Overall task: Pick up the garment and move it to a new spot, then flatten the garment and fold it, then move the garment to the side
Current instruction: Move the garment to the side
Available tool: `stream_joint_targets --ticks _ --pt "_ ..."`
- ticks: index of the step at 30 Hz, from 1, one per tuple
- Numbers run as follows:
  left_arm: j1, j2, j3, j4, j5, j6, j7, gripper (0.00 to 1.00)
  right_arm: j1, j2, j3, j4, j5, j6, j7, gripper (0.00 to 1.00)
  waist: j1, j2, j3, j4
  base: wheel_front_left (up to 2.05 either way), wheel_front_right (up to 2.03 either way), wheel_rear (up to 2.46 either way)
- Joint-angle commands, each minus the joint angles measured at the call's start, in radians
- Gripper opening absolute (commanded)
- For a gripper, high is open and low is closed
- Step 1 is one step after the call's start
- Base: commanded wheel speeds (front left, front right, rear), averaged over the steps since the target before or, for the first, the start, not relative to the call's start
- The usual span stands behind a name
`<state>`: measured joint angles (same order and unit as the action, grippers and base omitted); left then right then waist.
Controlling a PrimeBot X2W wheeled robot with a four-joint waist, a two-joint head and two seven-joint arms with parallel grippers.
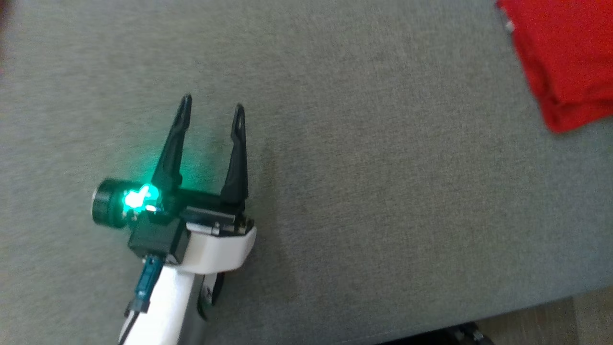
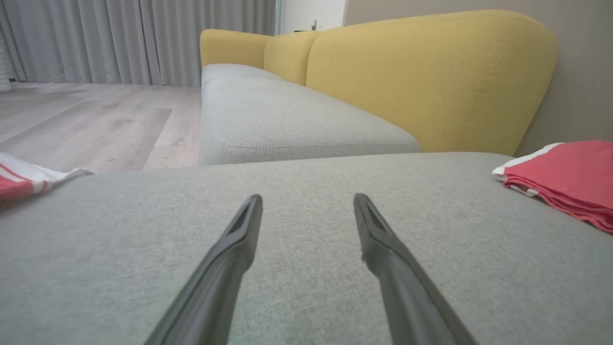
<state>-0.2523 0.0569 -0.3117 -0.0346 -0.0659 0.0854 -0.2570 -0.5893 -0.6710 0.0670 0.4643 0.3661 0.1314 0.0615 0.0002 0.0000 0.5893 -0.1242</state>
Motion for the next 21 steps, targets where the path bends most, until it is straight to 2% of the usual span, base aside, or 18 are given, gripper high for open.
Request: stream_joint_targets --ticks 1,7,10,15,16,17,18,21 --pt "-0.011 0.010 0.033 -0.029 0.011 -0.004 -0.005 1.00 0.002 -0.047 -0.010 -0.013 -0.014 -0.001 -0.004 0.00 -0.0002 0.0000 0.085 -0.062 0.00 0.00 0.00" --pt "-0.059 0.015 0.033 -0.021 0.029 -0.017 -0.005 1.00 -0.053 -0.060 -0.057 0.013 -0.085 -0.001 0.005 0.00 -0.0002 0.0000 0.143 -0.078 0.00 0.00 0.00" --pt "-0.067 0.015 0.034 -0.020 0.031 -0.018 -0.005 1.00 -0.063 -0.066 -0.092 0.011 -0.168 -0.001 -0.001 0.00 -0.0002 0.0000 0.155 -0.080 0.00 0.00 0.00" --pt "-0.067 0.013 0.035 -0.012 0.029 -0.020 -0.005 1.00 -0.068 -0.010 -0.175 0.013 -0.271 -0.001 -0.001 0.00 -0.0002 0.0000 0.152 -0.079 0.00 0.00 0.00" --pt "-0.067 0.013 0.035 -0.010 0.028 -0.020 -0.005 1.00 -0.067 0.003 -0.192 0.013 -0.292 -0.001 -0.002 0.17 -0.0002 0.0000 0.148 -0.078 0.00 0.00 0.00" --pt "-0.068 0.012 0.035 -0.008 0.027 -0.021 -0.005 1.00 -0.065 0.015 -0.210 0.013 -0.316 -0.001 -0.005 0.97 -0.0002 0.0000 0.144 -0.076 0.00 0.00 0.00" --pt "-0.069 0.012 0.035 -0.007 0.026 -0.022 -0.005 1.00 -0.062 0.026 -0.225 0.009 -0.340 -0.001 -0.018 1.00 -0.0002 0.0000 0.139 -0.073 0.00 0.00 0.00" --pt "-0.071 0.009 0.037 -0.003 0.020 -0.021 -0.005 1.00 -0.059 0.073 -0.260 -0.009 -0.406 -0.001 -0.062 1.00 -0.0002 0.0000 0.112 -0.063 0.00 0.00 0.00"
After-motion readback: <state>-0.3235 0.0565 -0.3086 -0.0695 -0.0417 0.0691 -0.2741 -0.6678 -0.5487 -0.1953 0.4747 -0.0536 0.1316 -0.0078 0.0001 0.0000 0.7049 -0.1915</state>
